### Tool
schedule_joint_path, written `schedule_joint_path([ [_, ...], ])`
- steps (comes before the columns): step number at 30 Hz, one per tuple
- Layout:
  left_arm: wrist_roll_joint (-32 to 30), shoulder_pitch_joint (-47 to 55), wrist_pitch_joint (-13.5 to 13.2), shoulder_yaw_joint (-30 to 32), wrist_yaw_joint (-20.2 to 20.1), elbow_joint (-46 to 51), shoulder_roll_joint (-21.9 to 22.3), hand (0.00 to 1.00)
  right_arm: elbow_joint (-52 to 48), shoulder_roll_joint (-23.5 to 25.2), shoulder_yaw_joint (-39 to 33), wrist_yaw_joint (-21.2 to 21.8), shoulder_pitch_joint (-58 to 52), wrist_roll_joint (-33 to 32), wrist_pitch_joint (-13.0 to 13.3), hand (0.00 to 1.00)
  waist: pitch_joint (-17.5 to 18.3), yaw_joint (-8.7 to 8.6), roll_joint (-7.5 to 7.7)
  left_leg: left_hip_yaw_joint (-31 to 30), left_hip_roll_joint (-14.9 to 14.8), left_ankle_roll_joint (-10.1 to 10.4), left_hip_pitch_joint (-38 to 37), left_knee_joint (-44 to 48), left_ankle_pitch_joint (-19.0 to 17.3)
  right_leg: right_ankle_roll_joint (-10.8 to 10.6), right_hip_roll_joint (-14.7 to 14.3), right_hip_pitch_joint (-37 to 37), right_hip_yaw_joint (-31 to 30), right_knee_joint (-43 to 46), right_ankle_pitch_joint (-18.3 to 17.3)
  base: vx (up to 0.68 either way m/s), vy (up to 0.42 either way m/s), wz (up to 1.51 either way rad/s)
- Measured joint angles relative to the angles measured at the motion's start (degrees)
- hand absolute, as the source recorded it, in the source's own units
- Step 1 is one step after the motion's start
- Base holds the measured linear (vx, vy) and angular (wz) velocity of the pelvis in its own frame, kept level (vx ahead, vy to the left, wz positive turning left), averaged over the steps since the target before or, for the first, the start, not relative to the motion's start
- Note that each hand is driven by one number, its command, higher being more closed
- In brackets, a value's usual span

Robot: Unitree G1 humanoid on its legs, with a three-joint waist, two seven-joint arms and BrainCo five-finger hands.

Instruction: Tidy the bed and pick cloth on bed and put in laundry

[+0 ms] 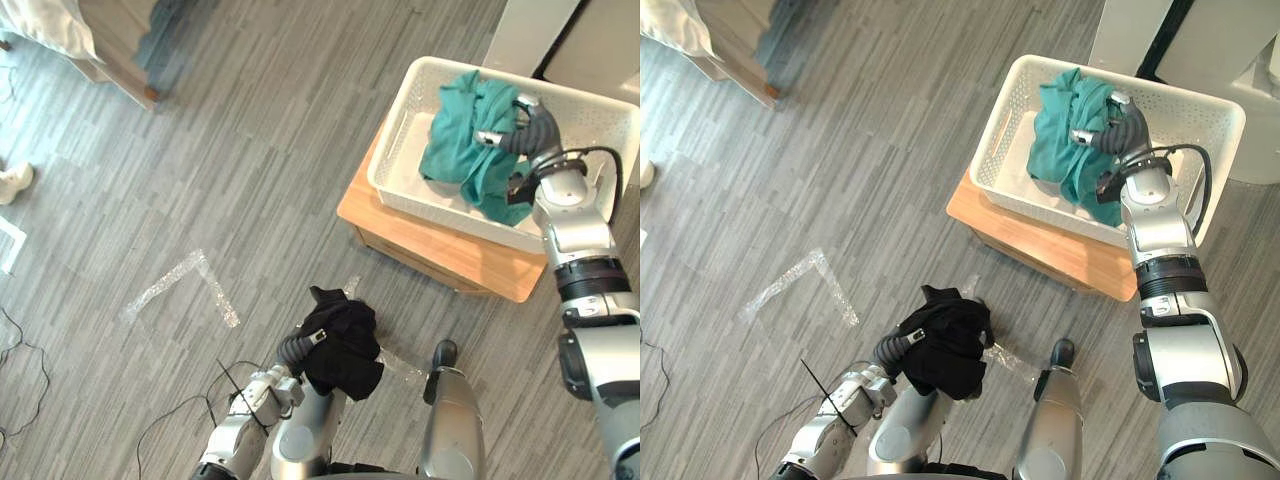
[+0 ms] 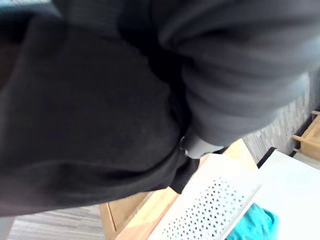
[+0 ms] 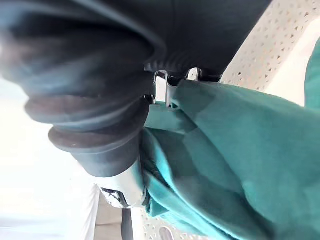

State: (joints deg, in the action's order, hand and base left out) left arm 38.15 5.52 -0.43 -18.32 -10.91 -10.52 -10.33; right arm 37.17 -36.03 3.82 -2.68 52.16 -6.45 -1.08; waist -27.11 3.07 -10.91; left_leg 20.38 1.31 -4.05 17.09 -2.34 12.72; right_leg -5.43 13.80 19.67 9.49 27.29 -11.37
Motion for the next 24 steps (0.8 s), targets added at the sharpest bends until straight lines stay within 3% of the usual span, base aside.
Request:
schedule_joint_path([
  [6, -0.1, 2.41, -2.08, 4.56, 2.46, 8.13, -0.05, 1.0, -5.57, 0.42, -3.93, 0.56, -7.02, 8.6, 3.55, 0.0, -0.75, -2.35, 1.7, 0.28, -1.84, 0.48, -6.32, -1.42, -0.43, 0.71, -2.4, -6.73, 0.26, -3.69, 0.28, -0.02, -0.088, -0.08],
  [9, -2.57, 2.37, -3.68, 8.17, 3.64, 10.72, -0.57, 1.0, -8.57, 1.31, -4.01, 0.57, -12.81, 14.42, 4.65, 0.0, 0.85, -2.99, 3.08, 1.61, -2.95, 0.58, -8.58, -2.98, -0.44, 0.17, -4.07, -9.88, -0.43, -7.94, 2.54, 0.03, -0.037, -0.26],
  [15, -7.8, 0.95, -4.0, 14.53, 3.66, 15.36, -1.4, 1.0, -12.39, 6.94, -6.84, 1.76, -26.82, 15.57, 3.46, 0.0, 7.39, -3.86, 7.0, 3.54, -3.56, 2.38, -13.47, -3.31, -1.97, 0.06, -5.36, -16.94, -1.86, -15.26, 4.97, 0.09, -0.002, -0.17],
  [21, -13.88, -2.51, -4.08, 22.04, 5.88, 15.72, -3.99, 1.0, -14.29, 9.93, -9.72, 1.69, -37.48, 15.48, 2.44, 0.0, 12.76, -5.5, 7.96, 5.89, -4.42, 2.62, -16.44, -3.57, -3.3, 0.58, -6.52, -20.55, -3.82, -20.15, 6.72, 0.04, 0.01, -0.23],
  [24, -22.85, -5.93, -5.39, 23.88, 11.95, 15.71, -6.71, 1.0, -15.58, 11.28, -12.36, 1.6, -43.88, 11.07, 0.03, 0.0, 13.85, -6.34, 8.15, 7.08, -5.21, 2.76, -17.34, -3.59, -3.39, 1.2, -7.34, -21.81, -5.16, -22.62, 8.08, -0.01, 0.0, -0.25],
])
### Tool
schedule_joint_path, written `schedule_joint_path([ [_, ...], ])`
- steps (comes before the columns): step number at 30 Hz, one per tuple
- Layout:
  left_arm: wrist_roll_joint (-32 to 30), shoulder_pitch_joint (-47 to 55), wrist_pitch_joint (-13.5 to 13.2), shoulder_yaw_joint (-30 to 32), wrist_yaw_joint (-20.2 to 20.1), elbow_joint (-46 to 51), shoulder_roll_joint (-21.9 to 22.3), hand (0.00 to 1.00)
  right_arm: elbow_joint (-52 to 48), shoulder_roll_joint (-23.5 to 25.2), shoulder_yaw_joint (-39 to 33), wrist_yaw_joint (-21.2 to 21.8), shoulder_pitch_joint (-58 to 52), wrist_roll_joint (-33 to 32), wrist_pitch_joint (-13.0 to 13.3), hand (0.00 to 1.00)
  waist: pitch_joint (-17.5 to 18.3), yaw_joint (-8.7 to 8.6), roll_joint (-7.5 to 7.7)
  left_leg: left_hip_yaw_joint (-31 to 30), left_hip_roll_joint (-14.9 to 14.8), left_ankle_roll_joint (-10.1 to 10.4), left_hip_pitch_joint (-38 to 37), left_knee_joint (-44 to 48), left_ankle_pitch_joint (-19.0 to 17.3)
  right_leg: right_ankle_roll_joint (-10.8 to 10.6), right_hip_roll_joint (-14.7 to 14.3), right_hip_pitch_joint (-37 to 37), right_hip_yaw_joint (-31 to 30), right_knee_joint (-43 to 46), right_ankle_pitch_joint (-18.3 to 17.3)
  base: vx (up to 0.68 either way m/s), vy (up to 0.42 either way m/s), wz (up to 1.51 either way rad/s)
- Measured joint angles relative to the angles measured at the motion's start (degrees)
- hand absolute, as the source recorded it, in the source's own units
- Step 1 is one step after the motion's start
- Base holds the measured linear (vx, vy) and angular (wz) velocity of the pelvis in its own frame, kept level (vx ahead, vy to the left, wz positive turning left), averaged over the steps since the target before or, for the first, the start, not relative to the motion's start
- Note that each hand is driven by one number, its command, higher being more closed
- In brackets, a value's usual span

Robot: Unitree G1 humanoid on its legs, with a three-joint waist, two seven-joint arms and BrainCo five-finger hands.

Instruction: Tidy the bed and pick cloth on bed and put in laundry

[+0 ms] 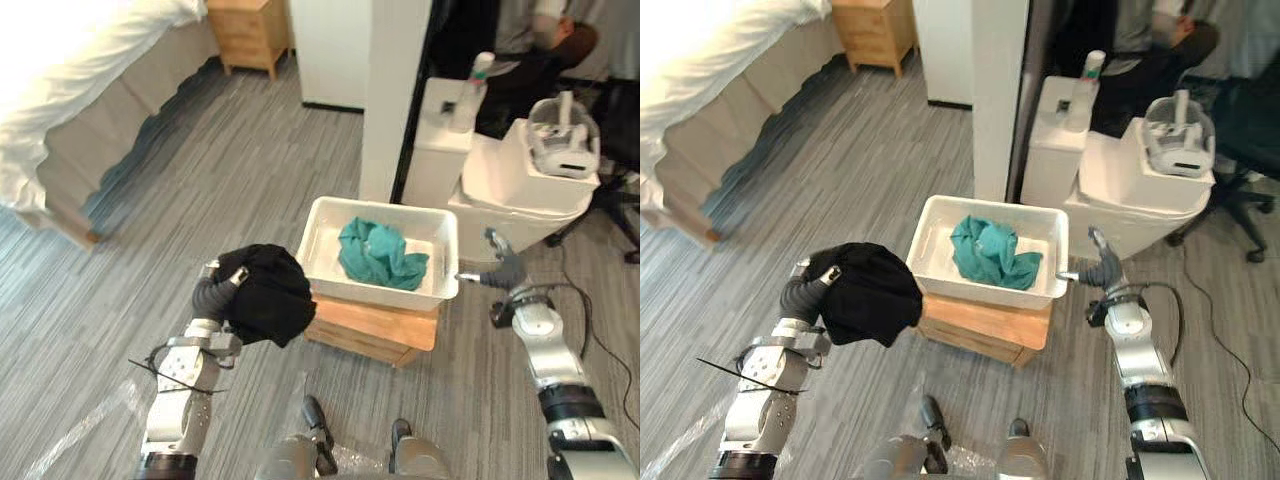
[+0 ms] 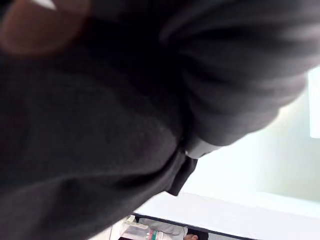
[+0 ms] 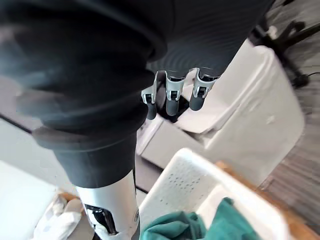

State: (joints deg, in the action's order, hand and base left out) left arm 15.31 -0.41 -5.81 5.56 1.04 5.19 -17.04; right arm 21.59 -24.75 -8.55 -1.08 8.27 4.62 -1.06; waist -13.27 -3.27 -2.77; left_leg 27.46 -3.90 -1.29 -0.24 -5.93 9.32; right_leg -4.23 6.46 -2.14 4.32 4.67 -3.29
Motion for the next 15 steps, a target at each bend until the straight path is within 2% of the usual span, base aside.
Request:
schedule_joint_path([
  [1, -2.53, -2.48, -0.62, 1.23, 2.06, -0.48, -3.34, 1.0, 0.07, 0.69, -0.85, 0.02, -3.03, -4.76, -0.82, 0.0, 0.16, -0.78, 0.24, 0.46, -0.33, 0.17, -0.5, -0.01, -0.12, 0.15, -0.34, -0.67, -0.42, -0.91, 0.5, -0.04, 0.009, -0.14],
  [3, -3.41, -5.63, -1.22, 2.38, 3.89, -2.63, -6.62, 1.0, 0.24, 1.73, -1.6, 0.04, -5.67, -7.89, -0.93, 0.0, 0.66, -0.83, 0.39, 1.23, -0.69, 0.36, -0.63, -0.01, -0.25, 0.43, -0.69, -0.62, -1.17, -1.44, 1.04, -0.04, 0.007, -0.23],
  [6, -2.03, -18.22, -1.63, 3.42, 8.5, -16.33, -15.1, 1.0, 5.25, 4.67, -1.65, 0.1, -10.32, -12.5, -1.07, 0.0, 2.29, -1.74, 0.88, 3.02, -1.31, 0.36, -0.98, -0.03, -0.25, 0.87, -1.35, -0.69, -3.09, -2.96, 2.42, -0.05, 0.015, -0.29],
  [8, -0.9, -24.29, -1.6, 3.24, 10.52, -22.52, -18.53, 1.0, 7.31, 6.3, -1.23, 0.11, -12.86, -13.88, -0.39, 0.0, 2.57, -2.72, 1.33, 4.17, -1.39, 0.37, -1.27, -0.04, -0.27, 1.05, -1.39, -0.55, -3.9, -2.95, 2.59, -0.05, 0.032, -0.27],
  [10, 0.48, -29.4, -1.59, 2.13, 12.03, -26.78, -21.54, 1.0, 8.08, 7.79, -0.19, 0.29, -16.09, -16.31, 0.14, 0.0, 3.03, -3.51, 1.85, 5.86, -1.54, 0.83, -1.59, -0.05, -0.64, 1.27, -1.42, -0.46, -5.08, -2.98, 2.74, -0.04, 0.037, -0.35],
  [13, 2.12, -37.59, -1.45, -2.95, 13.27, -32.09, -25.82, 1.0, 8.6, 10.91, 0.61, 0.35, -20.08, -22.25, 1.09, 0.0, 4.27, -4.49, 2.63, 8.68, -1.82, 0.81, -1.57, -0.05, -1.03, 2.05, -1.5, 0.75, -6.86, -3.17, 3.38, -0.03, 0.03, -0.47],
  [15, 2.15, -43.11, -0.34, -6.37, 14.24, -34.85, -27.12, 1.0, 8.57, 12.61, 0.7, 1.44, -22.01, -24.34, 3.42, 0.0, 5.06, -5.66, 2.92, 10.85, -1.86, 0.7, -1.52, -0.05, -1.52, 1.9, -1.49, 1.47, -7.97, -3.71, 3.87, -0.04, 0.028, -0.43],
])
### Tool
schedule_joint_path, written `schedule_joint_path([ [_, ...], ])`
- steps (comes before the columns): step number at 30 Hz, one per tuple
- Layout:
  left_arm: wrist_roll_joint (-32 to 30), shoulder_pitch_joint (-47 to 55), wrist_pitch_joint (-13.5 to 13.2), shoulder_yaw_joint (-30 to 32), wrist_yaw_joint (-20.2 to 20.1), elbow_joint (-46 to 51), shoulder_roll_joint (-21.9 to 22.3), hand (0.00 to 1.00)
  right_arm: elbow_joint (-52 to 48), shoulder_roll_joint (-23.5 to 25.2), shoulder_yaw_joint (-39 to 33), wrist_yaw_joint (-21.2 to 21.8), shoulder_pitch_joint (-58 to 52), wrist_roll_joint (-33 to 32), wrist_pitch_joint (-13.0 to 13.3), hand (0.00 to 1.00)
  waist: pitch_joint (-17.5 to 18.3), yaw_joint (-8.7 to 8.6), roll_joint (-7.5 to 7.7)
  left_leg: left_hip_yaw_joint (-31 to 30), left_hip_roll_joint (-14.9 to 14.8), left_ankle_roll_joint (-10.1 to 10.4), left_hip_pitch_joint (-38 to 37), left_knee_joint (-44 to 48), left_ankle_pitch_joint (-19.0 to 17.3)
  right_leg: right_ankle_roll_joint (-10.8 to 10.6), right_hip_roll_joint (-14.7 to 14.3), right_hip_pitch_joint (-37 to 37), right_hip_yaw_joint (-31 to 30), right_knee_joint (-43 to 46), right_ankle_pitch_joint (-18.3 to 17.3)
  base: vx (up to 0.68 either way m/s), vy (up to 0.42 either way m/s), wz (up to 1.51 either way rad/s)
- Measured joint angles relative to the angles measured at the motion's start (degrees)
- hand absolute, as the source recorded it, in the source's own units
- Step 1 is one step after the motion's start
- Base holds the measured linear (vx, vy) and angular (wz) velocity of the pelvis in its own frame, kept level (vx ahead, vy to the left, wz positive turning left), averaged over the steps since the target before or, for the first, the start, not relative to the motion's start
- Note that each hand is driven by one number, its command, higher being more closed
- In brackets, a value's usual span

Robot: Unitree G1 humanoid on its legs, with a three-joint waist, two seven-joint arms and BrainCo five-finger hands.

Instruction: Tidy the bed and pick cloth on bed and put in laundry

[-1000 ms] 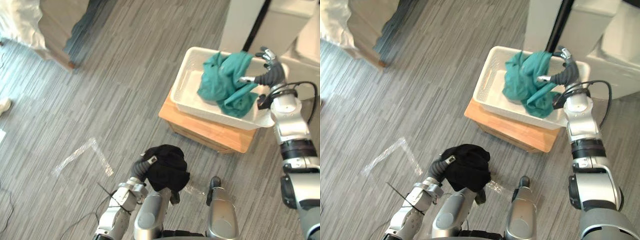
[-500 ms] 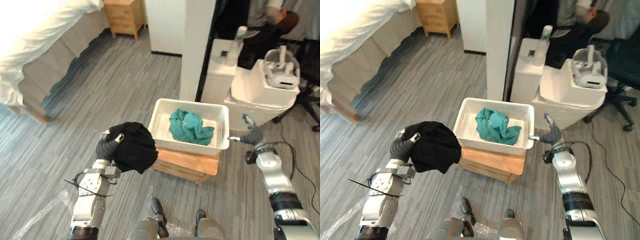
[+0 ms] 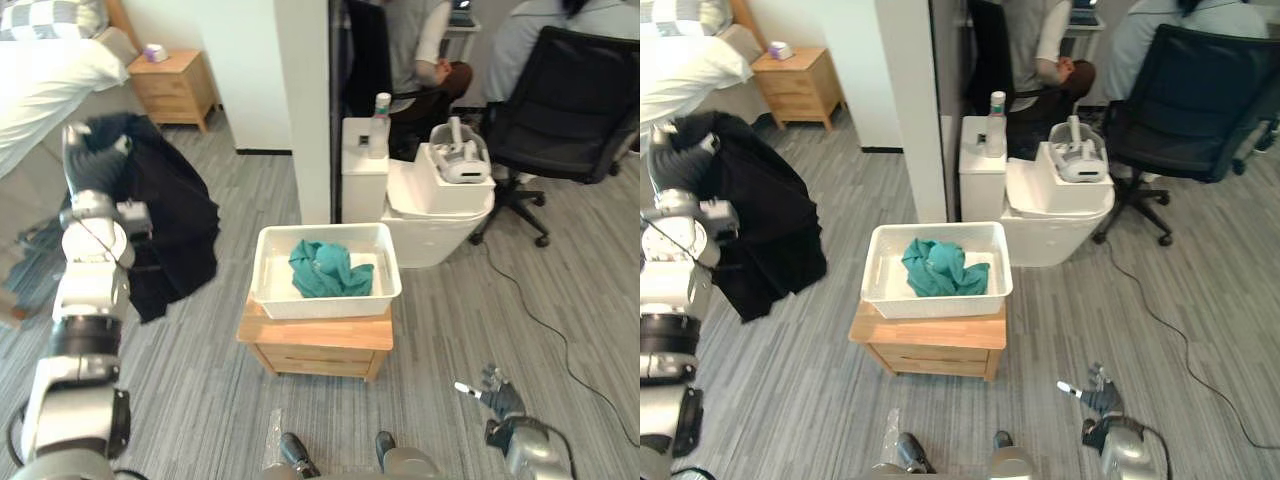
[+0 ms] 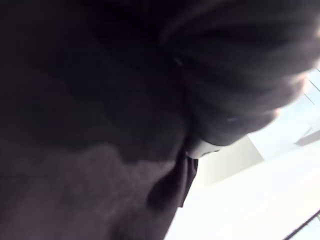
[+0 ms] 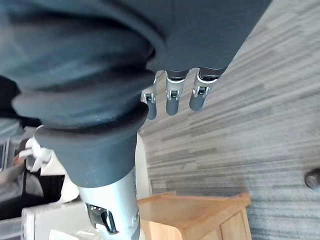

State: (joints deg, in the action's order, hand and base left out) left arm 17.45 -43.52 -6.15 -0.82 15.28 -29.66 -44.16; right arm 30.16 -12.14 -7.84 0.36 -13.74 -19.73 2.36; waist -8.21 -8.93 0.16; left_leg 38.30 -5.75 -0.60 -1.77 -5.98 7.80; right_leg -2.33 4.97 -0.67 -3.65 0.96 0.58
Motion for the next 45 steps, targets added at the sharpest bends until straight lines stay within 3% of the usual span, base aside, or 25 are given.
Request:
schedule_joint_path([
  [5, -1.43, -4.46, 2.9, -2.55, 1.49, -2.36, 0.05, 1.0, -0.09, 1.02, 0.98, 1.41, -3.94, 0.04, 3.23, 0.0, 0.78, -3.3, 0.09, 4.25, -0.06, 1.53, -0.11, -0.02, -1.56, -0.01, 0.3, 0.52, -1.64, -1.19, -0.01, -0.05, 0.019, -0.3],
  [11, -5.87, -6.78, 5.65, -6.43, 1.46, -8.52, 1.22, 1.0, -0.11, 1.93, 2.45, 3.37, -5.85, -0.23, 5.42, 0.0, 1.6, -5.41, 0.54, 7.79, -0.16, 1.93, 1.26, 0.01, -1.53, 0.42, 0.27, 4.89, -5.95, 0.03, 1.21, -0.02, 0.025, -0.28],
  [15, -5.8, -7.87, 5.86, -6.48, 1.57, -11.06, 2.57, 1.0, -0.76, 2.51, 3.38, 3.57, -3.67, -0.51, 7.28, 0.0, -0.25, -6.48, 1.6, 9.81, -0.01, 1.54, 3.31, 0.04, -1.23, -1.37, 0.16, 8.1, -8.52, 0.0, 2.69, -0.02, 0.007, -0.3],
  [20, -5.92, -5.85, 5.67, -6.51, 1.57, -10.48, 6.25, 1.0, -2.63, 2.91, 4.53, 5.3, -3.86, 0.2, 8.71, 0.0, -1.37, -7.83, 1.66, 10.86, -0.16, 1.14, 1.22, 0.12, -1.09, -2.27, -0.24, 7.08, -10.06, 0.12, 3.25, 0.02, 0.015, -0.21],
  [25, -9.16, -2.98, 5.89, -6.65, 1.57, -8.15, 10.02, 1.0, -2.64, 2.87, 6.43, 6.3, -3.6, 2.26, 9.86, 0.0, -2.85, -7.99, 1.25, 10.57, -0.35, 1.17, -0.18, 0.34, -1.22, -2.17, -0.49, 5.97, -10.24, 0.31, 2.43, 0.0, -0.005, -0.05],
  [28, -11.01, -3.69, 6.57, -8.92, 1.91, -8.15, 10.04, 1.0, -2.64, 2.17, 7.65, 6.6, -0.66, 1.81, 10.22, 0.0, -6.79, -8.03, 1.4, 10.21, -0.16, 1.38, 1.99, 0.42, -1.36, -2.59, -0.32, 8.87, -9.36, 2.62, 1.24, -0.1, -0.041, 0.12],
  [33, -13.07, -5.2, 11.38, -12.22, -0.69, -8.44, 10.92, 1.0, -8.27, 1.63, 8.38, 5.55, 3.62, -0.54, 9.88, 0.0, -12.75, -7.29, 1.93, 10.78, 0.1, 0.1, 8.57, 1.28, -0.76, -2.89, 0.33, 16.16, -8.72, 5.07, 1.79, -0.09, -0.011, 0.05],
  [35, -13.16, -5.01, 13.4, -12.55, -2.02, -8.44, 13.47, 1.0, -11.89, 1.54, 8.42, 5.51, 4.18, -0.77, 9.65, 0.0, -15.09, -6.0, 2.23, 11.31, -1.9, -2.01, 11.64, 7.81, -3.59, -3.47, 0.74, 18.18, -8.91, 6.44, 2.12, -0.02, 0.016, -0.06],
  [39, -13.65, -5.05, 15.01, -12.44, -0.74, -8.21, 15.47, 1.0, -16.48, 1.41, 9.67, 5.0, 5.84, -2.25, 9.71, 0.0, -17.42, -5.48, 1.91, 11.81, -6.63, -2.52, 17.25, 19.09, -9.07, -3.91, 0.17, 22.06, -9.02, 9.22, 2.23, 0.01, 0.002, -0.16],
  [40, -13.64, -5.59, 15.42, -12.12, 1.46, -8.06, 16.23, 0.0, -18.58, 1.41, 10.12, 4.81, 6.15, -2.28, 10.11, 0.0, -18.46, -5.05, 1.7, 12.02, -7.6, -2.51, 19.33, 21.5, -10.61, -4.23, 0.04, 24.23, -9.07, 10.72, 1.88, -0.01, -0.001, -0.14],
  [45, -13.6, -10.49, 17.2, -11.49, 4.94, -8.05, 16.95, 0.0, -20.77, 0.66, 11.02, 4.21, 7.21, -3.0, 10.35, 0.0, -21.53, -4.17, 1.62, 11.16, -8.36, -3.43, 23.48, 24.69, -11.89, -4.6, 0.18, 29.02, -8.46, 15.07, 0.32, -0.02, -0.01, 0.05],
])
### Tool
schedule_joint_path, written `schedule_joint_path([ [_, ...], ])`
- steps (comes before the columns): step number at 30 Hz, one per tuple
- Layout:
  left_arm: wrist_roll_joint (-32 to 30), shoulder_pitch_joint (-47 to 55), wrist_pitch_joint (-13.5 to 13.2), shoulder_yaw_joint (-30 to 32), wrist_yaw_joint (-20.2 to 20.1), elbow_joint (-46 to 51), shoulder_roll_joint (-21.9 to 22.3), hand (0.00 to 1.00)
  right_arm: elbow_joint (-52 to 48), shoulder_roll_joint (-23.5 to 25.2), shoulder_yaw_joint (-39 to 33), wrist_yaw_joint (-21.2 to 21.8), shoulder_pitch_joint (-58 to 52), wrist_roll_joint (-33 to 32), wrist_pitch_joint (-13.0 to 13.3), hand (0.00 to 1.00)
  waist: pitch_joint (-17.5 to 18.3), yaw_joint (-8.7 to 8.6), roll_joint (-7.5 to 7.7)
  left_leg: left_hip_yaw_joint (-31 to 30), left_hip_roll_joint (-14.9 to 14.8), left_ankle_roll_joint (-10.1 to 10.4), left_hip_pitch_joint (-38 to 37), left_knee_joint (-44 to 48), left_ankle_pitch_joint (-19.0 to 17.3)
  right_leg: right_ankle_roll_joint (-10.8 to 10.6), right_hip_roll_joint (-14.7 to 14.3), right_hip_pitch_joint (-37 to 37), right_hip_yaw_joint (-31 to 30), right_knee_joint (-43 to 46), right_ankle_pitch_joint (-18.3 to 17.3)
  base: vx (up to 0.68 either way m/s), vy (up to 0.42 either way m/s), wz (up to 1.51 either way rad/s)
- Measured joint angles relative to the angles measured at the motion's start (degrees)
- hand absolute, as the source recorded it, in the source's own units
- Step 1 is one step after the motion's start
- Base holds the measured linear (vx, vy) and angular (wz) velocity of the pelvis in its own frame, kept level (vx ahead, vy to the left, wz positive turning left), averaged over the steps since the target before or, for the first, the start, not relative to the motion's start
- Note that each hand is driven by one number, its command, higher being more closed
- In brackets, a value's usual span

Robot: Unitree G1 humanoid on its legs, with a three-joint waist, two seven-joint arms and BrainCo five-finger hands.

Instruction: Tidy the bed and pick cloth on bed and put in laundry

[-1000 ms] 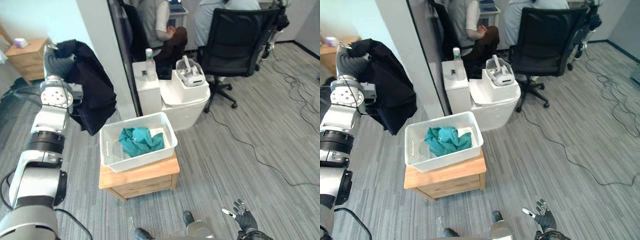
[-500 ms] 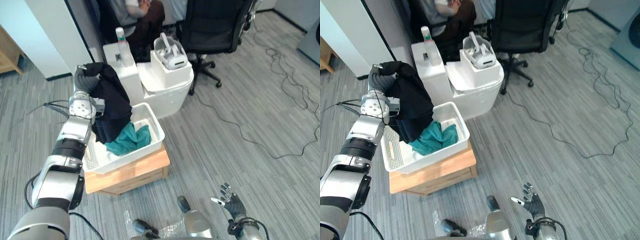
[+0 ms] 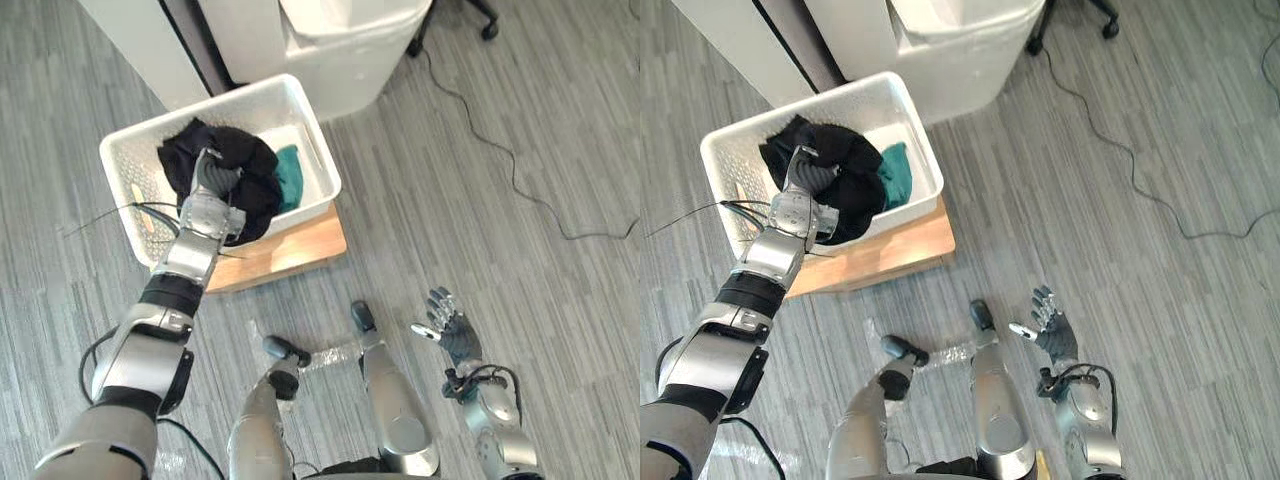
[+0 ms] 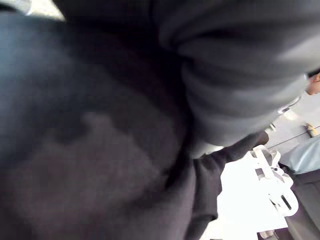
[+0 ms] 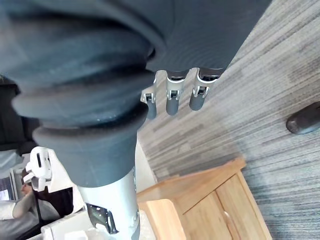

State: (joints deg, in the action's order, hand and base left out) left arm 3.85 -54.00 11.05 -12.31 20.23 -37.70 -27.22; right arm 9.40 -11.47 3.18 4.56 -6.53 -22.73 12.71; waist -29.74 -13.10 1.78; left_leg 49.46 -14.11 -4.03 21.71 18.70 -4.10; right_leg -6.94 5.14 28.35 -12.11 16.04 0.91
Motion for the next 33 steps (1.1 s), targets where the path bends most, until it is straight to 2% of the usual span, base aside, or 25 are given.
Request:
schedule_joint_path([
  [8, -0.02, -0.79, 1.06, 1.79, -0.2, 1.59, -0.01, 0.0, -1.93, -0.06, 0.08, -0.67, 0.06, -2.03, 0.19, 0.0, -0.43, 1.75, -0.02, -1.14, -1.39, -0.36, 1.18, 3.58, -1.52, 0.03, 0.06, 0.69, 1.33, 3.15, -1.64, 0.03, -0.029, 0.08],
  [13, 0.59, -0.26, 0.89, 3.09, -0.3, 3.89, -0.05, 0.0, -2.01, -0.07, -0.14, 0.76, -0.67, -2.02, 0.18, 0.0, -0.45, 1.89, -0.06, -1.43, -1.79, -0.08, -0.49, 4.27, -2.4, 0.02, 0.6, -1.92, 3.06, 3.31, -2.47, 0.05, -0.032, 0.17],
  [18, 1.95, 1.94, -0.81, 4.31, -1.79, 8.09, -0.37, 0.0, -2.03, -0.13, -0.21, 1.38, -2.35, 0.12, 0.18, 0.0, -0.23, 3.07, -0.78, -0.52, -2.04, 0.27, -5.1, 4.26, -3.8, 0.19, 1.06, -7.28, 4.02, 1.62, -2.81, 0.07, -0.006, 0.09],
  [20, 4.28, 4.1, -2.92, 4.8, -3.72, 10.85, -1.02, 0.0, -2.1, -0.14, -0.31, 1.92, -4.0, 0.8, 0.1, 0.0, 0.13, 3.12, -1.3, 1.73, -2.95, 0.3, -8.14, 4.27, -4.22, 0.23, 1.28, -10.83, 5.19, 0.0, -2.82, 0.11, -0.002, 0.24],
  [22, 6.05, 7.37, -4.63, 6.32, -5.22, 12.64, -1.33, 0.0, -1.95, -0.17, -0.49, 2.05, -5.01, 0.96, -0.1, 0.0, 1.46, 3.34, -2.11, 1.77, -2.92, 0.53, -9.94, 3.88, -4.1, 0.31, 1.33, -13.42, 5.76, -1.26, -2.87, 0.1, -0.001, 0.12],
  [24, 8.18, 13.47, -6.05, 7.72, -7.13, 13.0, -1.39, 0.0, -0.98, -0.15, -0.66, 3.22, -6.47, 3.16, -0.37, 0.0, 6.0, 4.22, -3.37, 1.67, -2.39, 0.98, -11.65, 2.71, -3.84, 0.35, 1.48, -15.41, 6.15, -2.66, -2.91, 0.12, 0.008, 0.0],
  [28, 9.09, 23.5, -7.7, 11.93, -10.07, 14.75, -1.44, 0.0, 4.34, 0.36, -0.96, 4.73, -8.17, 7.03, -1.15, 0.0, 11.37, 4.42, -3.74, -0.9, 0.51, 2.71, -16.61, -2.05, -2.27, 0.79, 2.4, -21.86, 8.51, -5.36, -3.97, 0.1, -0.001, 0.31],
  [29, 9.43, 26.86, -8.28, 13.04, -10.93, 15.66, -1.46, 0.0, 6.56, 0.95, -1.65, 5.0, -9.01, 7.69, -2.03, 0.0, 13.75, 4.42, -3.84, -2.0, 1.45, 3.4, -17.41, -3.79, -1.69, 0.69, 2.81, -23.37, 9.37, -6.39, -4.3, 0.08, -0.019, 0.48],
  [33, 15.12, 37.16, -9.3, 16.56, -14.69, 17.38, -0.93, 0.0, 16.98, 1.49, -3.08, 5.32, -8.46, 9.47, -3.37, 0.0, 18.4, 4.87, -3.79, -5.14, 5.27, 3.32, -20.46, -10.33, 1.83, 0.91, 3.48, -27.64, 11.73, -9.22, -4.71, 0.06, -0.003, 0.36],
])
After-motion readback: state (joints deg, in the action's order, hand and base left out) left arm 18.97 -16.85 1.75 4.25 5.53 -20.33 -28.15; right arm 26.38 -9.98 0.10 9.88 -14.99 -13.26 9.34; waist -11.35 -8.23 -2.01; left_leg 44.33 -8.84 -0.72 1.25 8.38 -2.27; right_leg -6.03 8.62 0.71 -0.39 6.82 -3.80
